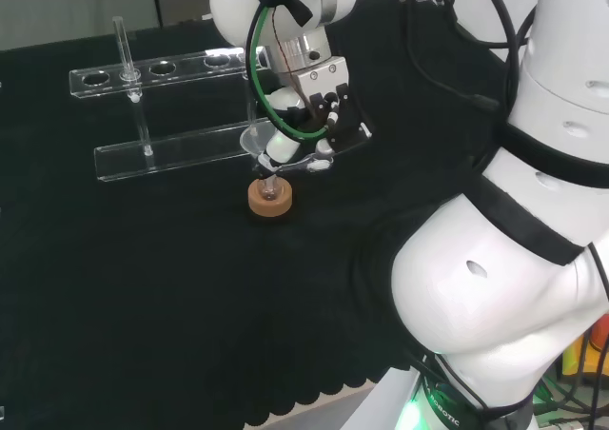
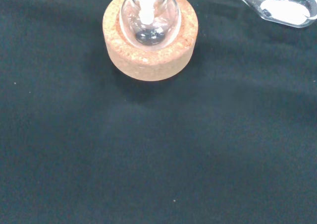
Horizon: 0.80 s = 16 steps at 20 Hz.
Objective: Place the funnel on the round-bottom flask.
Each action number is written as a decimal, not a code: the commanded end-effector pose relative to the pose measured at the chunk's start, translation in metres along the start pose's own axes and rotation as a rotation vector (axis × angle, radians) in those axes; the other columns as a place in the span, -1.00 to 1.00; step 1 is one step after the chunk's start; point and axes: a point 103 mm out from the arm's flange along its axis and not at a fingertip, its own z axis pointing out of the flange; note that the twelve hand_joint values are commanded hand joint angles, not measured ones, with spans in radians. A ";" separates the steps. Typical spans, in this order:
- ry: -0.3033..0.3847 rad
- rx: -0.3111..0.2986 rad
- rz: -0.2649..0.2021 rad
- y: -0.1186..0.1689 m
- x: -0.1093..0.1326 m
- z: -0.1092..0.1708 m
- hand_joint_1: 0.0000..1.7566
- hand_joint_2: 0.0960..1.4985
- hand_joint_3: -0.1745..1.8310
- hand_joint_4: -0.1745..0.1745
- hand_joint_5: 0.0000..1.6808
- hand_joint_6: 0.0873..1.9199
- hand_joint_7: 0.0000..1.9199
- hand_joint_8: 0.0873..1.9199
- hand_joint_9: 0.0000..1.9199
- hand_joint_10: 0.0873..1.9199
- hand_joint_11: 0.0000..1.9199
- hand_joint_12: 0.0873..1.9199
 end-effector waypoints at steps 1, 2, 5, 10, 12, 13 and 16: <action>-0.010 -0.042 0.029 -0.013 -0.020 -0.008 -0.39 -0.21 -0.49 -0.47 -1.00 -1.00 -1.00 -1.00 -0.82 -0.27 -0.83 0.41; -0.010 -0.054 0.031 -0.016 -0.023 -0.012 -0.39 -0.21 -0.49 -0.47 -1.00 -1.00 -1.00 -1.00 -0.82 -0.27 -0.83 0.41; -0.025 -0.079 0.045 -0.024 -0.030 -0.024 -0.40 -0.21 -0.50 -0.47 -1.00 -1.00 -1.00 -1.00 -0.82 -0.27 -0.83 0.41; -0.028 -0.124 0.067 -0.039 -0.044 -0.039 -0.40 -0.21 -0.50 -0.47 -1.00 -1.00 -0.98 -0.99 -0.82 -0.27 -0.83 0.42; -0.028 -0.136 0.075 -0.045 -0.050 -0.042 -0.39 -0.20 -0.50 -0.47 -0.99 -1.00 -0.95 -0.97 -0.82 -0.26 -0.83 0.42; -0.024 -0.137 0.080 -0.047 -0.054 -0.043 -0.38 -0.19 -0.51 -0.47 -0.97 -1.00 -0.93 -0.92 -0.80 -0.27 -0.83 0.42; -0.017 -0.136 0.095 -0.052 -0.065 -0.042 -0.36 -0.16 -0.53 -0.46 -0.90 -1.00 -0.96 -0.59 -0.78 -0.28 -0.82 0.42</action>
